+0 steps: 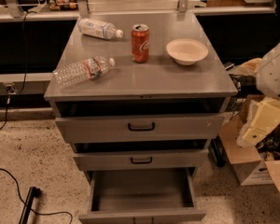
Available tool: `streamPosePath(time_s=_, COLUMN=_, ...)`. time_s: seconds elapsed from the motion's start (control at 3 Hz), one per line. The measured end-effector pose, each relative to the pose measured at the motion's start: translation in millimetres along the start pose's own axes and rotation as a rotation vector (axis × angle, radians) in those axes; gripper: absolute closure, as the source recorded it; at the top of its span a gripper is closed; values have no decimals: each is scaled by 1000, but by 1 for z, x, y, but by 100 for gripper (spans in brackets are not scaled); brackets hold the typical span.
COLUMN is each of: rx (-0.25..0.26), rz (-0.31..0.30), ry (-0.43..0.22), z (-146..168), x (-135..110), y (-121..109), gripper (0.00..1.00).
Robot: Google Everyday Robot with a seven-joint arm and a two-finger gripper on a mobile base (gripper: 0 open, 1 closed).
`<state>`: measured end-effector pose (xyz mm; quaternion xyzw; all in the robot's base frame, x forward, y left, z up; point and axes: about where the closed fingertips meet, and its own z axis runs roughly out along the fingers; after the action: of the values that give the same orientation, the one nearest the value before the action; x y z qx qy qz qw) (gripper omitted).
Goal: Close bottom drawer
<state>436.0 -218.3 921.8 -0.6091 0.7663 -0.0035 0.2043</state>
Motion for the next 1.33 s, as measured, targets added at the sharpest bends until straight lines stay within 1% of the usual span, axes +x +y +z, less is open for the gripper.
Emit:
streamPosePath(time_s=0.33, rx=1, rz=-37, ry=5, z=14, x=3, y=23, gripper=0)
streamPosePath(time_s=0.67, rx=16, rz=-50, ry=-40, z=55, x=18, y=63, gripper=0)
streamPosePath(time_s=1.0, rx=27, rz=-72, ry=-62, z=79, x=32, y=82, gripper=0)
streamPosePath(time_s=1.33, rx=-6, rz=-48, ry=-77, z=108, x=29, y=68, gripper=0)
